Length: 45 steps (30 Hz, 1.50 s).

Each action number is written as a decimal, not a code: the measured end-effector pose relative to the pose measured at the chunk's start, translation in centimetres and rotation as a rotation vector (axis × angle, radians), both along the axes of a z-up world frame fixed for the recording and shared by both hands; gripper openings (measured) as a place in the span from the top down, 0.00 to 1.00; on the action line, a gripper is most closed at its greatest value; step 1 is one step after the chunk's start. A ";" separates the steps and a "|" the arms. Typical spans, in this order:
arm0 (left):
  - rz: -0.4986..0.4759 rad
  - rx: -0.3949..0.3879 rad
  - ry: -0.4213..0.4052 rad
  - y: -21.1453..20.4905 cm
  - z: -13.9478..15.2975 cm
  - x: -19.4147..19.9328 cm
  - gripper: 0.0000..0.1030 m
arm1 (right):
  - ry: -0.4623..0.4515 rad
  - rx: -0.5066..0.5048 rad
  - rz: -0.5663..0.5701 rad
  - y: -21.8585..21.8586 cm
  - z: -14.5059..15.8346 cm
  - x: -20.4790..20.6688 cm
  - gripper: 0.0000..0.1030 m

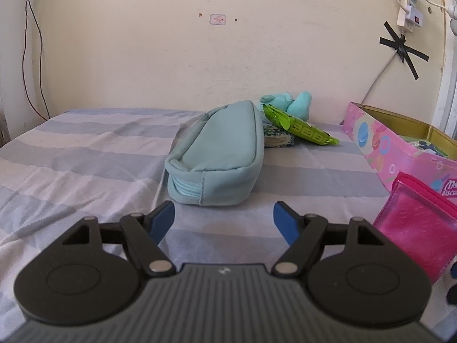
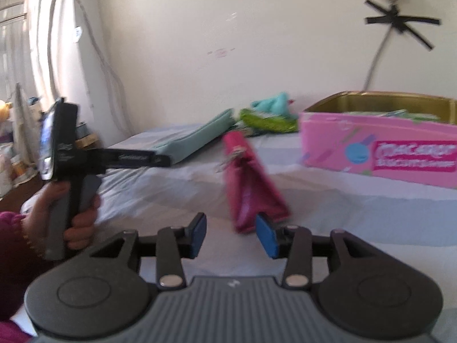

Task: Organize objects
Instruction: 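Grasp the pink pouch with the right gripper and lift it, then set the pink pouch down beside the tin and open the right gripper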

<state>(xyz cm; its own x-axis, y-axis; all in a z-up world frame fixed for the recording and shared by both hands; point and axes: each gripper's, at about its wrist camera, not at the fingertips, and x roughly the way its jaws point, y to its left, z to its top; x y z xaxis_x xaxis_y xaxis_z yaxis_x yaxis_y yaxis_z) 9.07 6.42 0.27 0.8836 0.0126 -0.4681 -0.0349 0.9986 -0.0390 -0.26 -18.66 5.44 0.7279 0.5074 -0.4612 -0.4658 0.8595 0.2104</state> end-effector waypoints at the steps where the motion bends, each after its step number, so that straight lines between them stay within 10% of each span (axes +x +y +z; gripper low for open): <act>1: -0.001 -0.001 -0.001 0.0 0.0 0.0 0.24 | 0.000 -0.023 0.002 0.5 0.0 0.2 0.60; 7: -0.001 -0.013 -0.005 0.0 0.0 -0.2 0.24 | 0.014 -0.081 -0.013 2.0 -0.1 2.2 0.66; 9: -0.005 -0.017 -0.003 0.0 0.0 -0.1 0.24 | -0.003 -0.094 -0.023 2.1 0.0 2.3 0.88; 45: -0.017 -0.020 0.003 0.1 0.0 0.0 0.24 | 0.029 -0.037 -0.112 -1.7 -0.9 2.7 0.85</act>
<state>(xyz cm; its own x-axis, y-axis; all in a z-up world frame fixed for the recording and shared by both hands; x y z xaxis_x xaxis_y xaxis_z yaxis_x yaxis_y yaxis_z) 9.10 6.50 0.24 0.8824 -0.0120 -0.4704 -0.0180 0.9981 -0.0593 2.40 -20.32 4.57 0.7655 0.4053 -0.4998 -0.3603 0.9135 0.1891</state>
